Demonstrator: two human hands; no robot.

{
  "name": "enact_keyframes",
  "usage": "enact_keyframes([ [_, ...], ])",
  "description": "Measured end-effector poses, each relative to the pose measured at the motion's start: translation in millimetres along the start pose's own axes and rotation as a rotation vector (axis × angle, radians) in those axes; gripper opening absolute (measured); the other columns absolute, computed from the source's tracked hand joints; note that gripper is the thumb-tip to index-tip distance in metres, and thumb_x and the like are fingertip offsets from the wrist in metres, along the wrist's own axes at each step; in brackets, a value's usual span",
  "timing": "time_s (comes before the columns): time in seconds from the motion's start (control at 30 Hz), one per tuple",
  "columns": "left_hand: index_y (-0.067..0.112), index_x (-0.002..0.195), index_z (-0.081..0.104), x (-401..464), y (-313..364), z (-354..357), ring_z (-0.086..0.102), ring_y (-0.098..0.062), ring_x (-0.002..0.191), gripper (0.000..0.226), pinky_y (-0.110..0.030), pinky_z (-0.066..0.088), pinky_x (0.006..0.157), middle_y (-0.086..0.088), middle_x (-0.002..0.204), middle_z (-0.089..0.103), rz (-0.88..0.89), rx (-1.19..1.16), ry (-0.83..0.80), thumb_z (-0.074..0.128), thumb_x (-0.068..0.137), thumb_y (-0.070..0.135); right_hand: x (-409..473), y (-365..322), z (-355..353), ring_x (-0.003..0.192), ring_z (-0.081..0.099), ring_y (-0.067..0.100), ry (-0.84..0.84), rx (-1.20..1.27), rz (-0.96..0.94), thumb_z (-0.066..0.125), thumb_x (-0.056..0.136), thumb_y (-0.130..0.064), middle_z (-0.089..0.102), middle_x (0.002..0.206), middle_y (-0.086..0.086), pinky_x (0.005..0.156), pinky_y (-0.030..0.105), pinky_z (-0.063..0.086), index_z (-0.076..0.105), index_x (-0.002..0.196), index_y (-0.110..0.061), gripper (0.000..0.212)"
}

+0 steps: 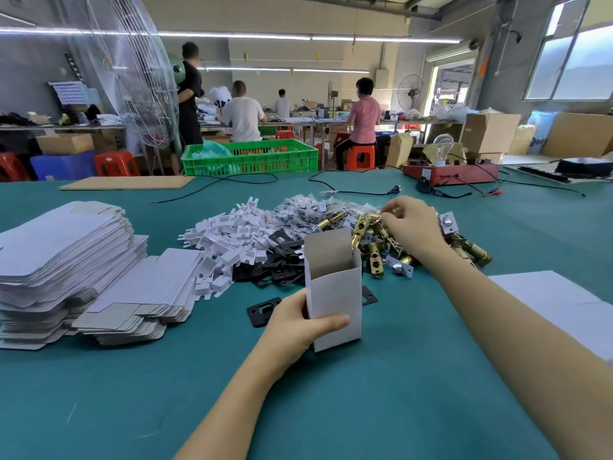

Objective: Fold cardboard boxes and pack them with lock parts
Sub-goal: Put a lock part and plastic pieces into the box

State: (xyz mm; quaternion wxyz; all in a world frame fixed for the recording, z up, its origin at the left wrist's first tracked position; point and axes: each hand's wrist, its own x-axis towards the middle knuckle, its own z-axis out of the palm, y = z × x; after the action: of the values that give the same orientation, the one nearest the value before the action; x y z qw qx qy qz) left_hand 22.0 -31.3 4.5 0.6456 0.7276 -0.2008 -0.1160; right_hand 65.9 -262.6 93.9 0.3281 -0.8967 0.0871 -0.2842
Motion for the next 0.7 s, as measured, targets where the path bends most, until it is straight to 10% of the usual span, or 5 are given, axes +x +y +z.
enact_keyframes([
  [0.43,0.033,0.107,0.069,6.6,-9.7,-6.3,0.07,-0.005,0.097,0.036,-0.016,0.054,0.077,0.013,0.104,0.074,0.019,-0.115,-0.053,0.082,0.076,0.022,85.0,-7.8,116.9,0.123,0.046,0.033,-0.503,-0.384,-0.332,0.056,0.092,-0.015,0.045,0.137,0.016,0.099,0.038,0.039,0.06,0.125,-0.011,0.033],
  [0.7,0.033,0.108,0.068,12.2,-18.2,-8.6,0.069,-0.005,0.098,0.035,-0.019,0.055,0.082,0.014,0.104,0.074,0.028,-0.105,-0.068,0.082,0.076,0.026,90.3,-2.7,139.1,0.126,0.043,0.028,-0.488,-0.376,-0.36,0.05,0.096,-0.007,0.049,0.135,0.016,0.1,0.036,0.034,0.053,0.134,-0.005,0.038],
])
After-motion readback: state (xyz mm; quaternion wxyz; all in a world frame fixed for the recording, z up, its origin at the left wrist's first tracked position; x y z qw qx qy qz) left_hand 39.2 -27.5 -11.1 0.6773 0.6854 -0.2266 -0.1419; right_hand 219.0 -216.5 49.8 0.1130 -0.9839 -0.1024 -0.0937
